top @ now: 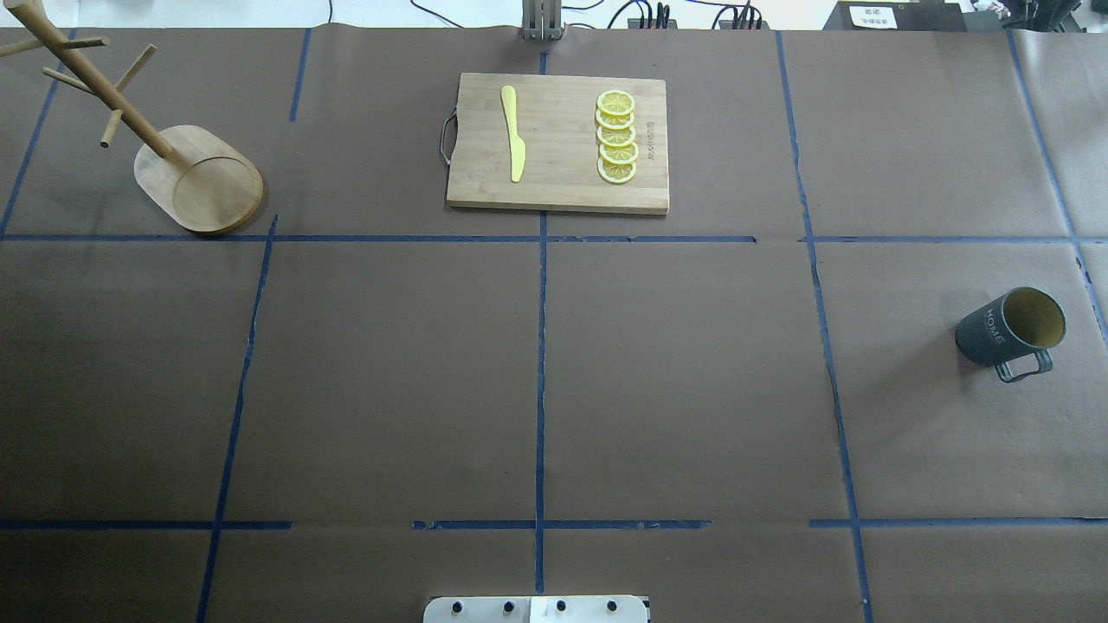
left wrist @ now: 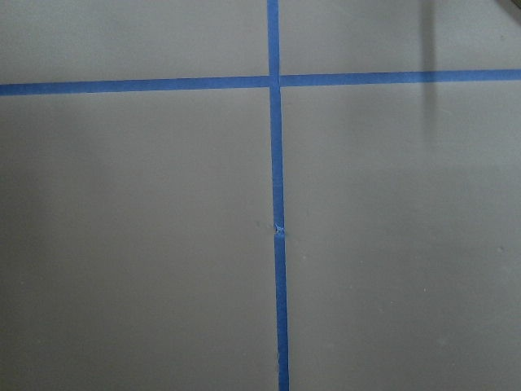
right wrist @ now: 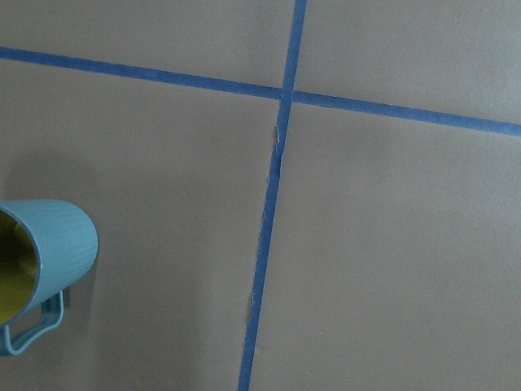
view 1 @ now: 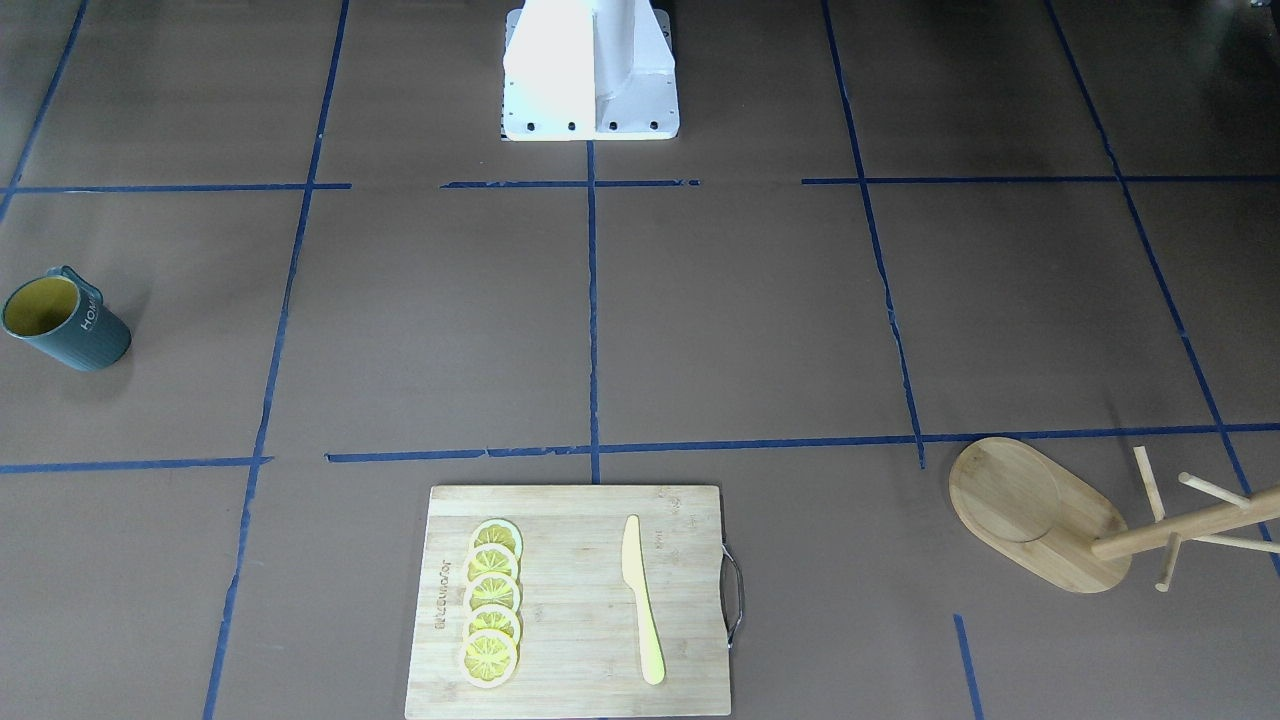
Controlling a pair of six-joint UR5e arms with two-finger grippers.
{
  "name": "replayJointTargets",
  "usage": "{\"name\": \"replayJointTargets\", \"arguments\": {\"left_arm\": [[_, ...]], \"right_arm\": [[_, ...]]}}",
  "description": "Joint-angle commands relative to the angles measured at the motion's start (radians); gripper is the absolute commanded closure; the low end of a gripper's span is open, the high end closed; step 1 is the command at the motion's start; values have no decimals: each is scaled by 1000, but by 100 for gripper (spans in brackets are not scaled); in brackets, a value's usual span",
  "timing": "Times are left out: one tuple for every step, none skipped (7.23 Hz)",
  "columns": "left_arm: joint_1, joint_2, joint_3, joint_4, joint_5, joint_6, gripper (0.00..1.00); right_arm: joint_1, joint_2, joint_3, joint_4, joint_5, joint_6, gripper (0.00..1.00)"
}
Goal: Hang cup on storage rack
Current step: 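Move the right gripper toward the teal mug near the table edge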
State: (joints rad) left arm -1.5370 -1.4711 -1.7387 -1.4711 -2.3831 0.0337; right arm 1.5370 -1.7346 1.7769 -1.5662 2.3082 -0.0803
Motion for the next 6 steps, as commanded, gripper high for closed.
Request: {"name": "replayJointTargets", "arguments": {"left_arm": [[0, -3, 2, 1, -1, -3, 0], [0, 0, 5, 0, -1, -3, 0], [1, -3, 11, -2, -1, -3, 0], [1, -5, 18, -2, 1, -3, 0], [1, -5, 15, -2, 1, -3, 0], [1, -5, 13, -2, 1, -3, 0]], "right_arm": [[0, 0, 2, 2, 0, -1, 0], [-1, 4, 7, 2, 0, 1, 0], [-1, 47, 6, 5, 0, 2, 0], [-9, 84, 9, 3, 2, 40, 0], [-59, 127, 10, 5, 2, 142, 0], [-125, 148, 12, 29, -6, 225, 0]]}}
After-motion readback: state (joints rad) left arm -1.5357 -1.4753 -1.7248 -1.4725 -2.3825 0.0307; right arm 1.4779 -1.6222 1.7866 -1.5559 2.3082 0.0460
